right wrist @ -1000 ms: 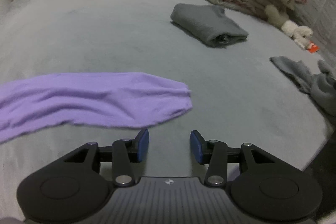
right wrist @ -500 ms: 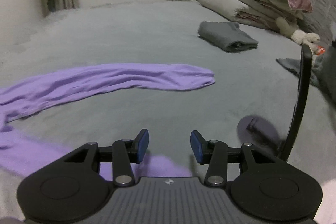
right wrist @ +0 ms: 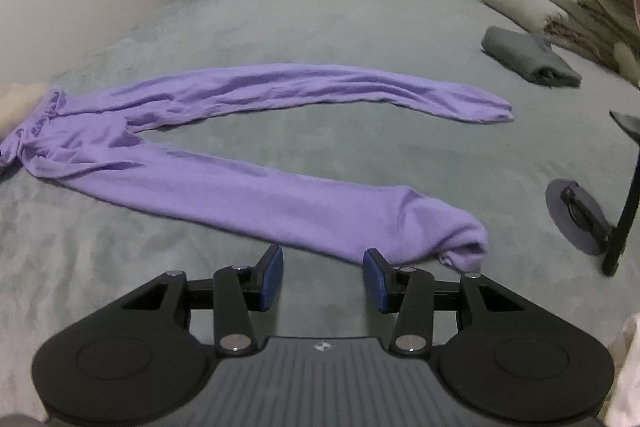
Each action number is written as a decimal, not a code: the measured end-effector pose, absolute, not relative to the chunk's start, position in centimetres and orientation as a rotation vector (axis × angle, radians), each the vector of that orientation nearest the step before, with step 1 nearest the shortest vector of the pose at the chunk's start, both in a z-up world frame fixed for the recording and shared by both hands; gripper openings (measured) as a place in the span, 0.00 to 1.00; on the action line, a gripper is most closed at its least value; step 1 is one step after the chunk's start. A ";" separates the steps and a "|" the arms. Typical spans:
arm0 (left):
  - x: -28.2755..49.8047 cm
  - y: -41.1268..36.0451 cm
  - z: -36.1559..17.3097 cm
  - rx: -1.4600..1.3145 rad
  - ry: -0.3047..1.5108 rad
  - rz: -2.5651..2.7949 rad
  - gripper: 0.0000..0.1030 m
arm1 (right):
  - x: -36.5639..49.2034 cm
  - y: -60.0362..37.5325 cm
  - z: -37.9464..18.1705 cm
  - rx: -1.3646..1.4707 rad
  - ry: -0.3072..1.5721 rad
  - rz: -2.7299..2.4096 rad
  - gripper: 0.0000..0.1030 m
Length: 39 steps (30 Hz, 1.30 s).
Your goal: Fold clothes
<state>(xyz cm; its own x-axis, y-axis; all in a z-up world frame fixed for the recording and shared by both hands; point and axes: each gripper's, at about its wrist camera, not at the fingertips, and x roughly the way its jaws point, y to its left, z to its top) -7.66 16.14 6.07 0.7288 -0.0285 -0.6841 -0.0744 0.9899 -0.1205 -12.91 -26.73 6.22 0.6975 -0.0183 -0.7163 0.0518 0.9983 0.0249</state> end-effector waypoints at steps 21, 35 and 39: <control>-8.8 19.1 8.3 -0.329 0.644 -0.025 0.13 | -12.5 -31.6 6.2 0.119 0.751 -0.267 0.06; -7.9 22.4 8.5 -0.545 0.623 -0.010 0.13 | -13.5 -31.0 17.5 -0.005 0.404 -0.385 0.04; -7.7 22.2 8.1 -0.512 0.655 0.023 0.13 | -10.1 -31.5 16.1 -0.060 0.491 -0.439 0.04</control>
